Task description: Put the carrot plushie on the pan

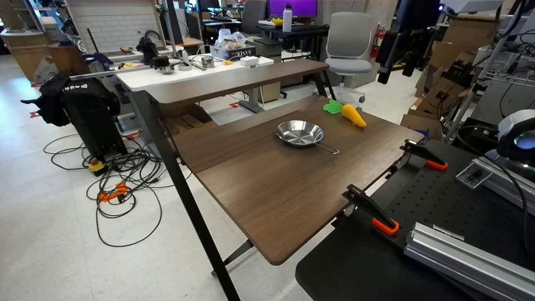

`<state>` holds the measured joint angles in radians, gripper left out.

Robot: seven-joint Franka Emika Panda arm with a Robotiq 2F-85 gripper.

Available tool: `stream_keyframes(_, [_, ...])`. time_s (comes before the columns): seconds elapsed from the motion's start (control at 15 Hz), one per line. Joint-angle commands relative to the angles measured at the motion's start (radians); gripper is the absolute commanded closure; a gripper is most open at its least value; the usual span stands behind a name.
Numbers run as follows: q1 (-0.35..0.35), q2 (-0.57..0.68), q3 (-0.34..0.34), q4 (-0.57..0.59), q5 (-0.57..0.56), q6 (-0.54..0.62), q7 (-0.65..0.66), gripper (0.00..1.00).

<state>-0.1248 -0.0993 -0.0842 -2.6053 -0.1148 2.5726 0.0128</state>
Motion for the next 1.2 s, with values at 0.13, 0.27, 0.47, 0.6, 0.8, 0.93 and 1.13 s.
stream_keyframes(0.13, [-0.006,0.272,-0.033,0.175,0.089,0.091,-0.015,0.00])
stream_keyframes(0.27, [-0.008,0.350,-0.032,0.247,0.117,0.089,-0.009,0.00])
stream_keyframes(0.47, [-0.007,0.461,-0.035,0.358,0.123,0.080,0.008,0.00])
stream_keyframes(0.6, [-0.008,0.523,-0.038,0.424,0.119,0.069,0.015,0.00])
stream_keyframes(0.8, [-0.010,0.597,-0.050,0.509,0.112,0.053,0.030,0.00])
stream_keyframes(0.93, [-0.018,0.631,-0.057,0.550,0.115,0.046,0.032,0.00])
stream_keyframes(1.13, [-0.032,0.668,-0.067,0.589,0.117,0.046,0.027,0.00])
